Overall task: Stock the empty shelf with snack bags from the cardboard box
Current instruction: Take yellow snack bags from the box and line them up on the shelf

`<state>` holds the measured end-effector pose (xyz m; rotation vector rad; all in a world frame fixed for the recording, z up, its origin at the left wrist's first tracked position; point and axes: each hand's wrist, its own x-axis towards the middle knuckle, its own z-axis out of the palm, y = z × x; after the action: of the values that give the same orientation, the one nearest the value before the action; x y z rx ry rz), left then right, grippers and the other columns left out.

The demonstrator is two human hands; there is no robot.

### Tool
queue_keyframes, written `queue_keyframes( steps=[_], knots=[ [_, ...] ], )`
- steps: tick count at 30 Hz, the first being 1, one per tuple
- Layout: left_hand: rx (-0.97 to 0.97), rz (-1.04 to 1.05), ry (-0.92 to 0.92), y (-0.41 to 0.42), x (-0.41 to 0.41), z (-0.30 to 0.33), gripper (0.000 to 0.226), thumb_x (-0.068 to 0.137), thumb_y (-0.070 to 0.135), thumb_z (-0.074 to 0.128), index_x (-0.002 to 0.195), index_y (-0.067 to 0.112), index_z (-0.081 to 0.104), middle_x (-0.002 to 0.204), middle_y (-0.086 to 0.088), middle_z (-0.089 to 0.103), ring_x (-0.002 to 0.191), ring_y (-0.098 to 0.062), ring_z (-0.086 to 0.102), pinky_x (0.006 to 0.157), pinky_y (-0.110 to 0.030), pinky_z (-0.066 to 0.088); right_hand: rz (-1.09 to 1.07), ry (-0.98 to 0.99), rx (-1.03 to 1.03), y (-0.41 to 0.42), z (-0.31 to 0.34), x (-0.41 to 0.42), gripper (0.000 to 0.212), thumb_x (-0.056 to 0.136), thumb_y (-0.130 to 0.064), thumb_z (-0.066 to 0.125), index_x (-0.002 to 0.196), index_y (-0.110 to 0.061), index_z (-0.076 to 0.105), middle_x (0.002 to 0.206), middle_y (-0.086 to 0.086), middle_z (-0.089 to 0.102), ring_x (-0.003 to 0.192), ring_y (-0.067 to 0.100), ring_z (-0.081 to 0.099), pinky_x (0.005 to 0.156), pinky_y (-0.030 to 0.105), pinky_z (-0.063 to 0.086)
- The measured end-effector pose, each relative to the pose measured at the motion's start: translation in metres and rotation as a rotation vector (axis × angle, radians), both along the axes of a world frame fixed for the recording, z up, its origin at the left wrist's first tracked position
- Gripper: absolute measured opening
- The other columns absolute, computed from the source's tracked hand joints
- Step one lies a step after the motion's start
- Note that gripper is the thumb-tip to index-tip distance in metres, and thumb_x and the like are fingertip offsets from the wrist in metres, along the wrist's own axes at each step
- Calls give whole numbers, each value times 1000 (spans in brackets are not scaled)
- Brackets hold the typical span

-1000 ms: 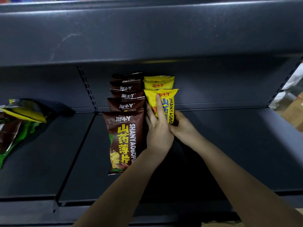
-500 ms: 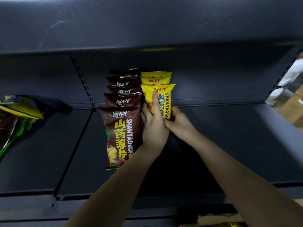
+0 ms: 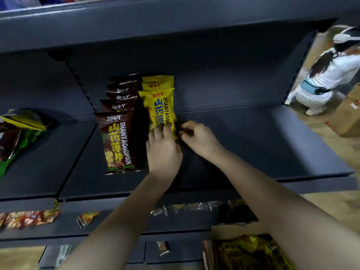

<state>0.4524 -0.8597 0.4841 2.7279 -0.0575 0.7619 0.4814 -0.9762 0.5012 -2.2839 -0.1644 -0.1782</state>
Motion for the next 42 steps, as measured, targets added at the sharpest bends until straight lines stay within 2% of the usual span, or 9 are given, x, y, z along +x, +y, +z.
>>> queue_keyframes(
  steps=[9, 19, 23, 26, 28, 31, 34, 37, 42],
  knots=[
    [30, -9, 137, -64, -65, 1, 37, 85, 13, 52, 122, 14, 55, 118, -11, 59, 112, -33, 50, 88, -42, 40, 133, -85, -192, -82, 2, -66, 37, 93, -33, 54, 126, -17, 56, 124, 3, 62, 112, 21, 58, 93, 39, 48],
    [147, -126, 49, -117, -124, -12, 22, 81, 16, 55, 100, 12, 65, 90, -9, 67, 82, -33, 64, 64, -35, 48, 144, -150, -260, -155, -8, -139, 33, 92, -34, 54, 123, -22, 57, 121, -3, 59, 111, 17, 56, 84, 36, 50],
    [145, -212, 1, -132, -148, -27, 22, 81, 21, 46, 89, 14, 66, 77, -4, 65, 65, -28, 63, 48, -29, 46, 143, -92, -250, -176, -20, -167, 34, 92, -33, 54, 124, -23, 56, 121, -4, 57, 111, 17, 55, 84, 34, 48],
    [162, -269, 35, -141, -162, -46, 30, 81, 23, 40, 92, 13, 66, 78, -5, 66, 64, -29, 65, 43, -30, 48, 135, -50, -286, -190, -36, -188, 32, 92, -36, 53, 122, -25, 55, 118, -5, 57, 106, 17, 56, 79, 32, 47],
    [155, -288, 93, -145, -170, -58, 27, 82, 21, 44, 95, 13, 66, 80, -6, 68, 62, -29, 66, 42, -30, 48, 129, -20, -314, -197, -50, -200, 31, 92, -36, 53, 120, -25, 56, 117, -4, 58, 101, 18, 59, 75, 30, 46],
    [180, -311, 197, -150, -180, -79, 20, 79, 15, 56, 96, 13, 66, 77, -7, 67, 59, -30, 65, 43, -26, 45, 125, 84, -300, -206, -75, -217, 31, 89, -34, 55, 119, -26, 58, 119, -4, 61, 105, 21, 60, 81, 34, 49],
    [196, -303, 410, -157, -191, -103, 29, 90, 21, 46, 116, 19, 58, 100, -4, 66, 83, -28, 66, 59, -30, 46, 134, 176, -434, -213, -101, -232, 35, 92, -34, 51, 126, -27, 53, 123, -5, 58, 108, 21, 58, 77, 31, 45],
    [188, -291, 599, -159, -197, -133, 27, 95, 25, 37, 115, 23, 55, 112, 0, 61, 98, -23, 60, 75, -32, 43, 142, 289, -472, -218, -131, -241, 41, 88, -33, 53, 129, -26, 51, 125, -5, 54, 111, 21, 55, 77, 32, 47],
    [149, -270, 821, -153, -208, -169, 23, 96, 28, 37, 110, 22, 53, 109, 0, 58, 101, -23, 58, 73, -34, 46, 174, 422, -583, -219, -179, -255, 31, 92, -38, 48, 116, -19, 52, 106, 0, 55, 100, 23, 57, 63, 33, 47]
  ],
)
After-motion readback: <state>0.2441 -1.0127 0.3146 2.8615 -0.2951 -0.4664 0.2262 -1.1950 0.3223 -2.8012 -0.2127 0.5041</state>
